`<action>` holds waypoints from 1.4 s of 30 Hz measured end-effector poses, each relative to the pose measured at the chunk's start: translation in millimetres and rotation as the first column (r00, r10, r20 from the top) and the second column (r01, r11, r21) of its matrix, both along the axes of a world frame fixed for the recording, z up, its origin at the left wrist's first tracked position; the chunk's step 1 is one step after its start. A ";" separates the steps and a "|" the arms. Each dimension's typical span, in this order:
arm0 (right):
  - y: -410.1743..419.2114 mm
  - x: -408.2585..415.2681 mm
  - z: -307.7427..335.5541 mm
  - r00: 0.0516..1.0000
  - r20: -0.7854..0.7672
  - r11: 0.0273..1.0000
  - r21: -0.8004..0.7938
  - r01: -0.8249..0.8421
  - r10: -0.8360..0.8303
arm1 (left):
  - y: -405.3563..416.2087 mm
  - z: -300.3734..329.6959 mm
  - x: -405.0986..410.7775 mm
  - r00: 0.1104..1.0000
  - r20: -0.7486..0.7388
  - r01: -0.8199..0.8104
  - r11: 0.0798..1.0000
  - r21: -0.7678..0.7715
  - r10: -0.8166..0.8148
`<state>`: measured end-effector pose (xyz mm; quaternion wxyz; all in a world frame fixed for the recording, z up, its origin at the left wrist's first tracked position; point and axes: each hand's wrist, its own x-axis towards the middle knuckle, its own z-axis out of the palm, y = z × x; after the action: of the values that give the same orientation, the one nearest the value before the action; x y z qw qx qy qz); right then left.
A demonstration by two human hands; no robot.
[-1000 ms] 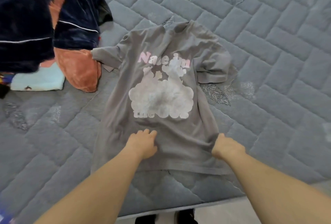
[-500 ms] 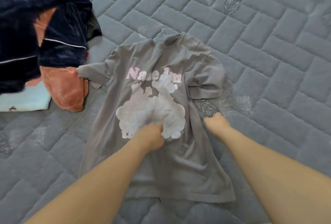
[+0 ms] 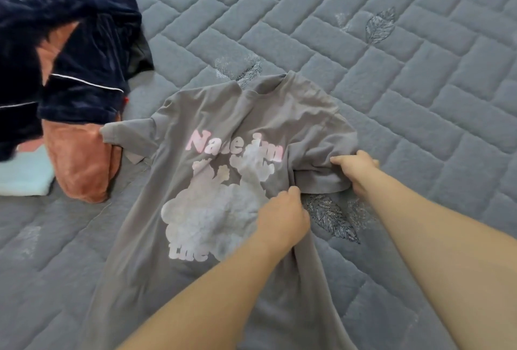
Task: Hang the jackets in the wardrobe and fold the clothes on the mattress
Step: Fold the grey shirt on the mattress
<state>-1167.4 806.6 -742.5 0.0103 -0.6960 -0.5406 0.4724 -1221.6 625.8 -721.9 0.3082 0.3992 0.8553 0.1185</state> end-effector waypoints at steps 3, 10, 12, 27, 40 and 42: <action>16.9 5.9 -5.9 0.984 -0.175 0.999 -0.002 -0.037 0.036 | 29.9 -11.5 -2.3 0.970 -0.214 -0.134 0.986 -0.095 0.112; 89.9 57.8 38.1 0.913 -0.383 0.977 -0.094 -0.191 0.142 | 82.6 -0.8 4.6 0.857 -0.486 -0.048 0.910 -0.411 -0.174; 121.8 66.6 47.5 0.924 -0.337 0.967 -0.111 -0.228 0.179 | 110.3 16.4 15.9 0.879 -0.462 -0.062 0.936 -0.346 -0.113; 116.1 60.4 9.4 0.749 0.342 0.711 0.254 -0.656 0.568 | 104.3 -12.5 58.2 0.998 0.059 0.034 0.933 -0.359 -0.014; 129.0 -132.7 5.0 0.646 0.380 0.637 0.168 -0.752 0.662 | 100.1 -17.0 -253.4 0.801 -0.523 -0.286 0.953 0.096 0.293; 130.8 -153.1 -1.1 0.651 0.333 0.654 0.118 -0.747 0.683 | 116.2 -15.5 -284.7 0.800 -0.542 -0.280 0.959 0.044 0.258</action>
<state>-1320.5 937.4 -743.6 -0.1629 -0.4720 -0.8227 0.2718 -1506.3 742.0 -737.4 0.0414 0.2851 0.9572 0.0268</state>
